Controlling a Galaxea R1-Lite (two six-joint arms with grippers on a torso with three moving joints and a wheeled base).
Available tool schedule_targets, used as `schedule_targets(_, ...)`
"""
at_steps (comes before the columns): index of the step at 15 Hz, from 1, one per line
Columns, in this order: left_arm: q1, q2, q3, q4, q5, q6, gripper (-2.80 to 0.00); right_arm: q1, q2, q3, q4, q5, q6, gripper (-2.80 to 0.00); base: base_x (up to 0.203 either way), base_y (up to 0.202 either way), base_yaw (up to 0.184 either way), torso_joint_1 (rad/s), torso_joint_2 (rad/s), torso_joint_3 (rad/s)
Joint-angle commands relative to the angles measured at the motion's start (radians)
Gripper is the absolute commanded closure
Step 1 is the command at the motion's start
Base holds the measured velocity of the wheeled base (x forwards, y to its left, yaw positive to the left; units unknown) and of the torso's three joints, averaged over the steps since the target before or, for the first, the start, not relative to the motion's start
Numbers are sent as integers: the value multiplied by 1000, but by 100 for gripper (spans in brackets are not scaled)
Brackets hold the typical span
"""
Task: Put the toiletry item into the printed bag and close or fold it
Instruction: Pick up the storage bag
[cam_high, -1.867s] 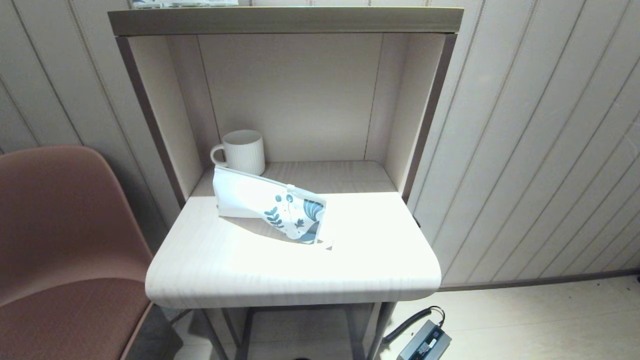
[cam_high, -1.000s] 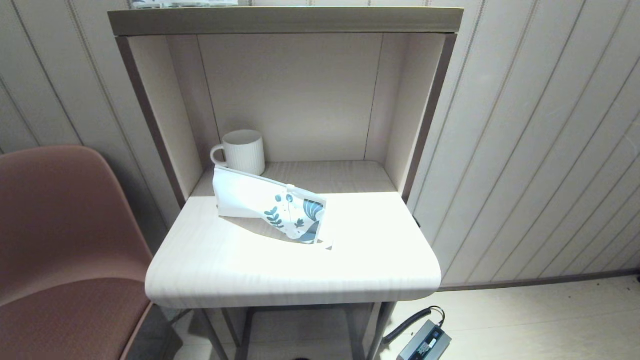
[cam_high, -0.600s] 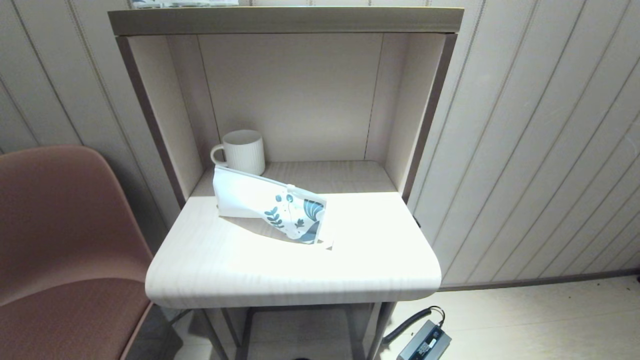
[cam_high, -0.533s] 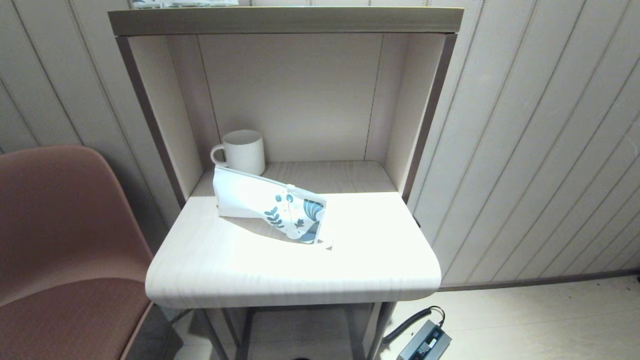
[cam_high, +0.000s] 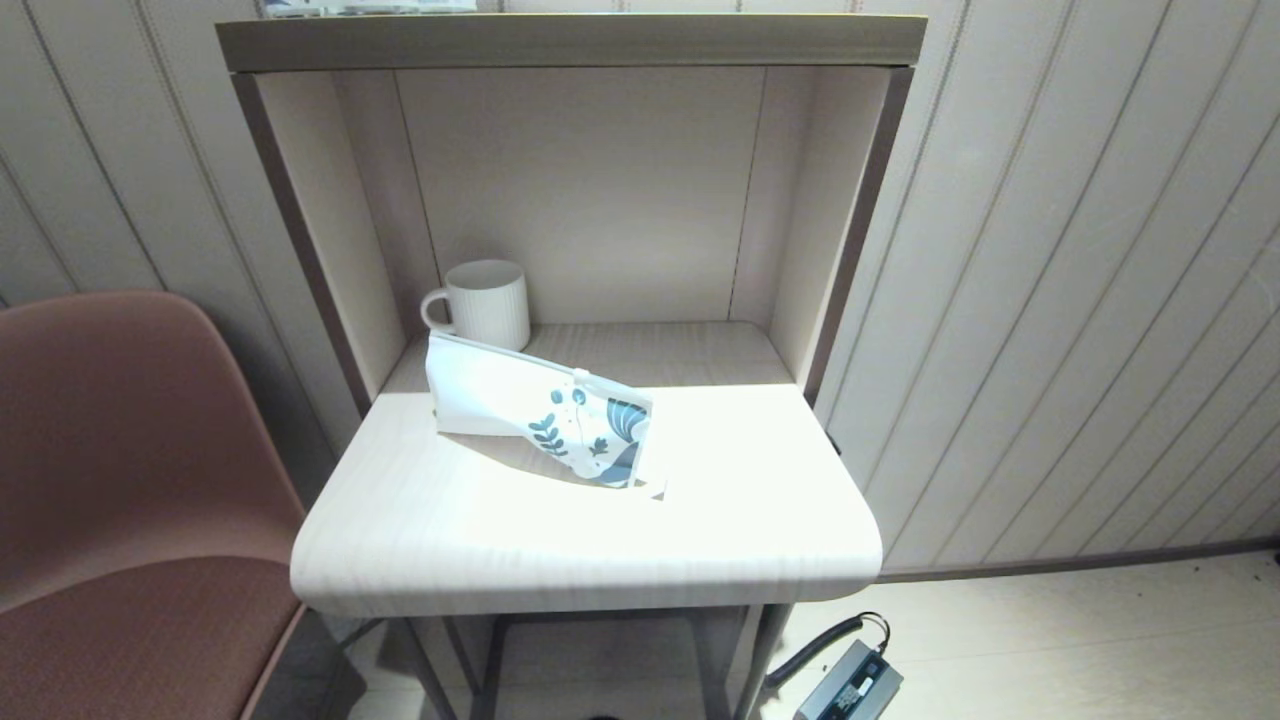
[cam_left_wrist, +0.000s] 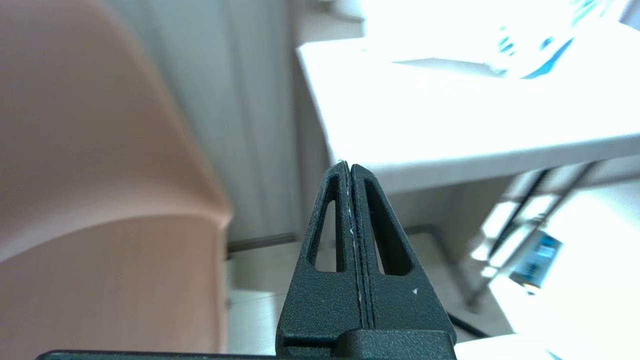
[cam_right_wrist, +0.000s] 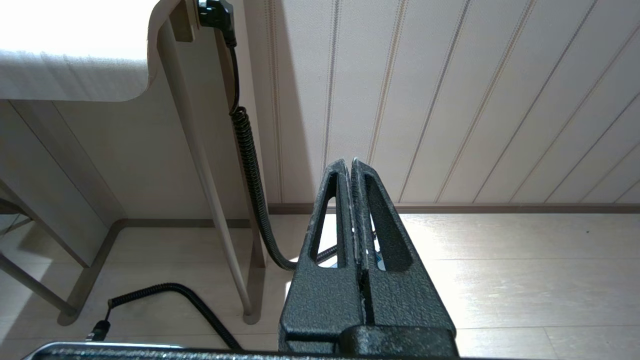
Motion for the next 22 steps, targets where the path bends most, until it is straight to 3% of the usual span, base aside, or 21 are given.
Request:
schedule_targets(1,0,224,-67,-32,-60,-6,0,-1,1,-1,-1,0,-3,0,0,0,0,0,0,0)
schedule_targets(5,0,443,-167,-97,-228,-11,0,0,1,-5,1,3,-6,0,0,0,0,0,0,0)
schedule_targets(7,0,544,-236,-102,-281,-11,0,-1,1,-8,16,7,-8,0,0,0,0,0,0,0)
schedule_targets(11,0,705,-345,-107,-312,-8,0,2,1,-54,86,20,-29,0,0,0,0,0,0,0)
schedule_targets(13,-1,728,-350,-129,-315,-7,0,2,48,-193,133,50,-30,0,0,0,0,0,0,0)
schedule_targets(18,0,806,-349,-212,-357,-7,0,34,521,-516,168,108,-23,0,0,0,0,0,0,0)
schedule_targets(22,-14,846,-375,-212,-379,-7,0,85,905,-710,29,121,13,0,0,0,0,0,0,0)
